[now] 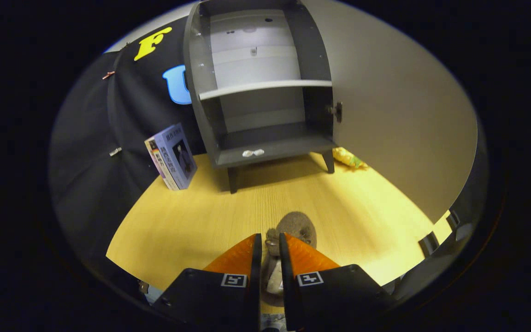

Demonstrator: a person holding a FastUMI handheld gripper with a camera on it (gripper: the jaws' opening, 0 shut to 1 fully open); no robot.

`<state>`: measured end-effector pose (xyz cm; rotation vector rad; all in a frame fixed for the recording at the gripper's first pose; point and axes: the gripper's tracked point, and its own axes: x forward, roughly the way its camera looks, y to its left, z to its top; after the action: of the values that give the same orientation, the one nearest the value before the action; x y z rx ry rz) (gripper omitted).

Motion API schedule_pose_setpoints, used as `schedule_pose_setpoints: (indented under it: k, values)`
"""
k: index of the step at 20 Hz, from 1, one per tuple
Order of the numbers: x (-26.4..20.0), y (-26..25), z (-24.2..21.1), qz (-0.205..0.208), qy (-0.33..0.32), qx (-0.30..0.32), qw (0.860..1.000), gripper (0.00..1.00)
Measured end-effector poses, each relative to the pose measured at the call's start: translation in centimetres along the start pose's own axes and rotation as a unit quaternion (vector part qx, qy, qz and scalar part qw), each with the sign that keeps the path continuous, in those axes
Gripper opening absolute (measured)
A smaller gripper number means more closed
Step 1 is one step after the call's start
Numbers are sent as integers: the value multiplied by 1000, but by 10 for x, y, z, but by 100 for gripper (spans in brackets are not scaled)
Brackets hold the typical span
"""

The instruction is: Open the shoe cabinet door, grab the shoes and put them into the shoe cabinet, then close the shoe cabinet door.

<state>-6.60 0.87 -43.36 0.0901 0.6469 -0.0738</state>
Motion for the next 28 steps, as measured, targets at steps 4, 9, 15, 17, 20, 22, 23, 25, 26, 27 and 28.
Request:
schedule_pose_setpoints:
  k: [4, 9, 15, 17, 20, 22, 23, 25, 26, 27, 28]
  values:
    - [23, -2, -44, -18, 46, 6, 999, 25]
    - [44, 1, -70, -26, 66, -19, 997, 25]
    - [67, -3, -77, -42, 66, -18, 997, 25]
    - [76, -7, -75, -49, 63, -21, 997, 26]
    - [91, -12, -71, -57, 63, -27, 996, 28]
    - [99, -14, -69, -56, 64, -26, 996, 26]
    - [102, -15, -67, -55, 63, -24, 996, 25]
    - [108, -15, -65, -52, 64, -23, 996, 24]
    - [109, -15, -65, -49, 67, -25, 996, 24]
    - [110, -18, -61, -51, 67, -33, 996, 24]
    - [112, -19, -64, -45, 68, -28, 996, 24]
